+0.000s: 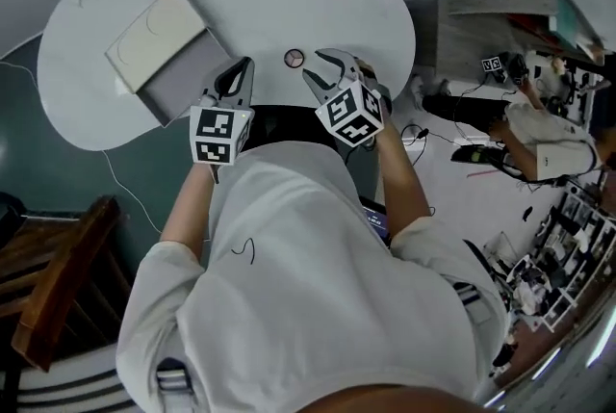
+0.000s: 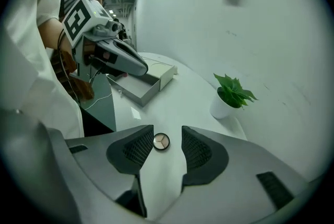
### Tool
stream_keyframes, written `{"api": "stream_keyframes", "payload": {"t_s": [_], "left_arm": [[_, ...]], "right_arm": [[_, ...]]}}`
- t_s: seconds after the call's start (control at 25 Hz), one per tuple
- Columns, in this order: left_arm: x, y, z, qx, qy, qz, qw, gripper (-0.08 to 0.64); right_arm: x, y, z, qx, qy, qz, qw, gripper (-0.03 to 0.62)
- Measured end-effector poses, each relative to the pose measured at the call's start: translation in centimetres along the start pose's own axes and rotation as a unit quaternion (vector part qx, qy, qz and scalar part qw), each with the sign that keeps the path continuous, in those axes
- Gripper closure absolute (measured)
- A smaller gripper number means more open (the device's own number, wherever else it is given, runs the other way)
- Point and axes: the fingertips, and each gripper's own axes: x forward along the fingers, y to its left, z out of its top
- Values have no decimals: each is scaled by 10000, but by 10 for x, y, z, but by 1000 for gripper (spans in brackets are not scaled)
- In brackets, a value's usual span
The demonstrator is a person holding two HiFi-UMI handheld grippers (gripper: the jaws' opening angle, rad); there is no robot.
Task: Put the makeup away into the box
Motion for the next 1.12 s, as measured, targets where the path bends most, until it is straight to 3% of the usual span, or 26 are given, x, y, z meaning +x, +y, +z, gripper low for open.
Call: {"api": "stream_keyframes", "payload": {"t_s": [0.32, 0.48, 0.64, 0.88, 0.96, 1.12], "left_arm": [[11, -4, -19, -627, 128, 916, 9937, 540], [3, -13, -29, -943, 87, 1411, 9855, 540], [-21, -15, -54, -1327, 191, 1949, 9716, 540], [-48, -13, -83, -1826, 217, 2572, 9487, 540], [-52, -15, -85, -1873, 191, 2660, 9454, 540], [-55, -15, -83, -1794, 161, 2680, 9464, 540]], "right_arm": [[35, 1, -18, -505, 3, 1050, 9932, 393], [58, 10, -33, -601, -72, 1373, 9887, 385], [82, 13, -43, -534, -154, 1387, 9888, 374], [102, 11, -55, 109, -111, 1364, 9905, 363], [106, 15, -58, 83, -70, 1359, 9907, 356], [116, 22, -62, 26, 75, 1284, 9917, 339]]}}
